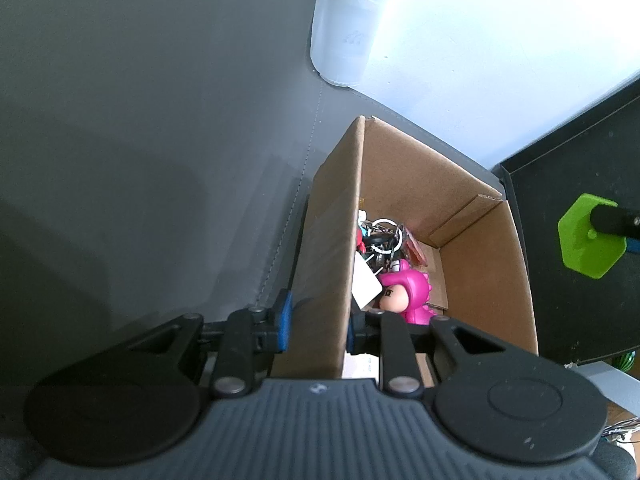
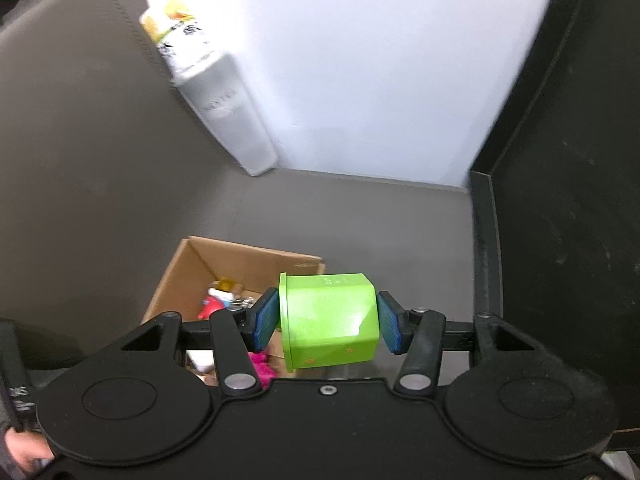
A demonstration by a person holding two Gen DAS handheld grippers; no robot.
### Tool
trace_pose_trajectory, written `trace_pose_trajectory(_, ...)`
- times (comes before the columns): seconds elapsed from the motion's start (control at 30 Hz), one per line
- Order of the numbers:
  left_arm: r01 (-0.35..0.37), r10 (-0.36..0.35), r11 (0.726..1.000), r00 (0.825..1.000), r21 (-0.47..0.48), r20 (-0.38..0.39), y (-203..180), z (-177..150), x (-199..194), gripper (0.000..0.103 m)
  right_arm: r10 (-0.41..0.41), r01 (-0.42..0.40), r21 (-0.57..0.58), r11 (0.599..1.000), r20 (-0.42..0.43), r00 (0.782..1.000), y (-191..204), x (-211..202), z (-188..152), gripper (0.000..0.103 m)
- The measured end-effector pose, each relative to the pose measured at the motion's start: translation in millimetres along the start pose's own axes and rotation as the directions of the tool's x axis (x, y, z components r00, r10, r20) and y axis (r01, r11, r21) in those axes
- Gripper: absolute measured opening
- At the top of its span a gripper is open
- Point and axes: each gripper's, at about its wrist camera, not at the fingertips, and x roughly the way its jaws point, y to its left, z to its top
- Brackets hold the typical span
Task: Organize rigid objects
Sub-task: 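Lift the lime-green cube with the right gripper and carry it over the box, then lower the lime-green cube into the box and open the right gripper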
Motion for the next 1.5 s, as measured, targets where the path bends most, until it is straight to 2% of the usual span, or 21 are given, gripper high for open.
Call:
trace_pose_trajectory(0.53, 0.003, -0.003, 1.0, 1.0, -0.006, -0.003, 2, 1, 0, 0.024, 0.034, -0.048, -0.176, 0.983, -0.083, 0.996, 44, -4, 5, 0.051)
trace_pose_trajectory(0.67, 0.003, -0.003, 1.0, 1.0, -0.005, -0.003, 1, 1, 0, 0.024, 0.05, -0.075, -0.191, 0.979, -0.131, 0.99, 54, 4, 2, 0.051)
trace_pose_trajectory(0.87, 0.003, -0.003, 1.0, 1.0, -0.005, -0.003, 1, 1, 0, 0.024, 0.075, -0.133, -0.28, 0.951, -0.207, 0.975, 77, 22, -10, 0.051)
trace_pose_trajectory(1.1, 0.003, -0.003, 1.0, 1.0, -0.006, -0.002, 1, 0, 0, 0.024, 0.04, -0.151, -0.372, 0.916, -0.29, 0.956, 94, 47, -27, 0.05)
trace_pose_trajectory(1.5, 0.002, -0.002, 1.0, 1.0, -0.006, -0.002, 1, 0, 0, 0.024, -0.06, -0.134, -0.482, 0.866, -0.366, 0.929, 106, 69, -44, 0.049)
